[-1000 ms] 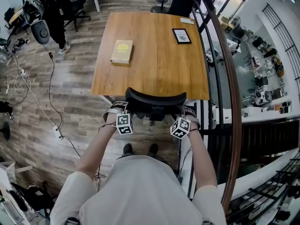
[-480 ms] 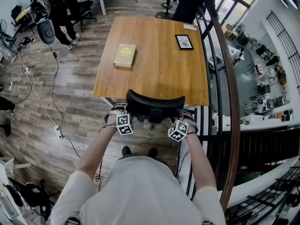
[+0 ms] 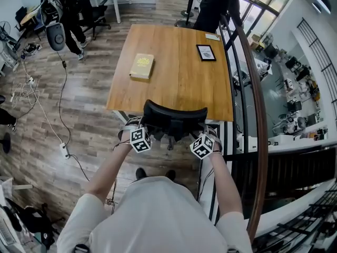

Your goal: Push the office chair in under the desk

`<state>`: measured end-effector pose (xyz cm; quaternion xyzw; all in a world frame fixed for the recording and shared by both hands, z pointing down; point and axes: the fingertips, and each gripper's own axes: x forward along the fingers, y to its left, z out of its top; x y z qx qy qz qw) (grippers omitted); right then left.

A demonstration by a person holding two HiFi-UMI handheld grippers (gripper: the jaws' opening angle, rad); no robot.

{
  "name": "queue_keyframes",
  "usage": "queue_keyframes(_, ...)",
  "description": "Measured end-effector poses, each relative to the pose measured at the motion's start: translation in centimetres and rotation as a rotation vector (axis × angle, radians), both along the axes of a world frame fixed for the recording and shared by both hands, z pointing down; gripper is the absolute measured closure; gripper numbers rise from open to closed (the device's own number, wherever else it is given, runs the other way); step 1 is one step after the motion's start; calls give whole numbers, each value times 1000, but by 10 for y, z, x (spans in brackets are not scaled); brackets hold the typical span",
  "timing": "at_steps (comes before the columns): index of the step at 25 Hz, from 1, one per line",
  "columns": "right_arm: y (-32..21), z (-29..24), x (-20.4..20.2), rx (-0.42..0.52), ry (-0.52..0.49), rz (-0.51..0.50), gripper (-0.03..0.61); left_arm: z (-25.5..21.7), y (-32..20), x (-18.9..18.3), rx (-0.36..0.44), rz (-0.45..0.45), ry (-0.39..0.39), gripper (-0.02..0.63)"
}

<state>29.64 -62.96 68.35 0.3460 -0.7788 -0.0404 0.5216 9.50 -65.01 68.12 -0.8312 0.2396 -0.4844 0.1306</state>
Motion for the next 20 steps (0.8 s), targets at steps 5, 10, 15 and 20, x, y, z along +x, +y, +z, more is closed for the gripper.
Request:
queue_keyframes(5, 4, -28, 0, 48, -62, 68, 350, -36, 9, -1, 3, -40, 125, 410)
queue_keyframes(10, 8, -57, 1, 69, -164, 162, 350, -67, 15, -11, -18, -123, 260, 425)
queue_keyframes(15, 10, -95, -3, 116, -372, 270, 351, -100, 18, -12, -15, -187, 411, 434)
queue_keyframes(20, 14, -126, -6, 163, -486, 297, 351, -127, 18, -22, 8, -283, 564, 468)
